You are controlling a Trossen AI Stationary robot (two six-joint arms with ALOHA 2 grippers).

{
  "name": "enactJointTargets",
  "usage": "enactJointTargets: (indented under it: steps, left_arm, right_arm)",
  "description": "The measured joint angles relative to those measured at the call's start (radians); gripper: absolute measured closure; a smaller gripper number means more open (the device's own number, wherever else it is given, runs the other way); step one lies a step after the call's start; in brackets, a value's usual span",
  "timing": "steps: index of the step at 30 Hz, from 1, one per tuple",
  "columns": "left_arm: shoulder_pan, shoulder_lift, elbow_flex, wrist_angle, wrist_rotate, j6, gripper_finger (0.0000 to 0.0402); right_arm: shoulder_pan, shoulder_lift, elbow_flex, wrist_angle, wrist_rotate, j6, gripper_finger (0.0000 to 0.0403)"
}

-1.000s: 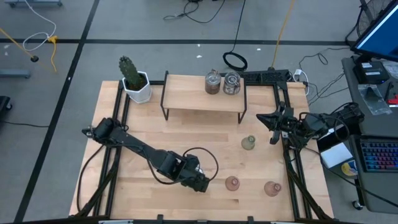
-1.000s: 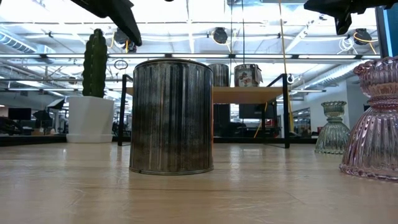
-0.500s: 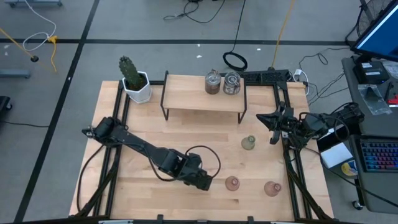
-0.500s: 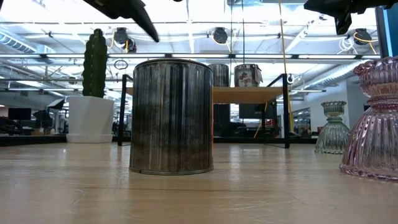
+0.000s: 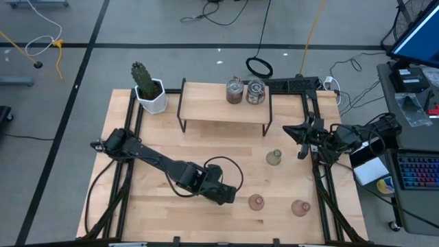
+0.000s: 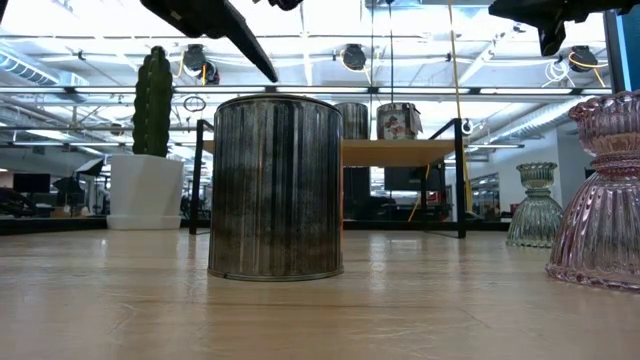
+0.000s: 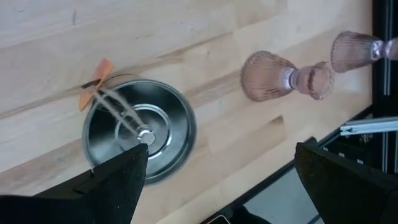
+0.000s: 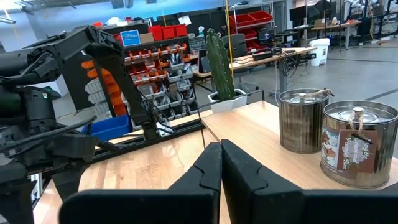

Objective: Pick & Place candle stick holders
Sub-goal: Put the silver scented candle on the shelf

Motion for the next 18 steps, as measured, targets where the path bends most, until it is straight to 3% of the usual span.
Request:
enactJointTargets:
  steps: [18]
  left_arm:
    - [0.021, 0.0, 0.0, -0.142, 0.089, 0.003, 0.0002]
  right_arm:
    - [0.0, 0.0, 0.0, 0.0, 0.0, -0.003, 0.0403]
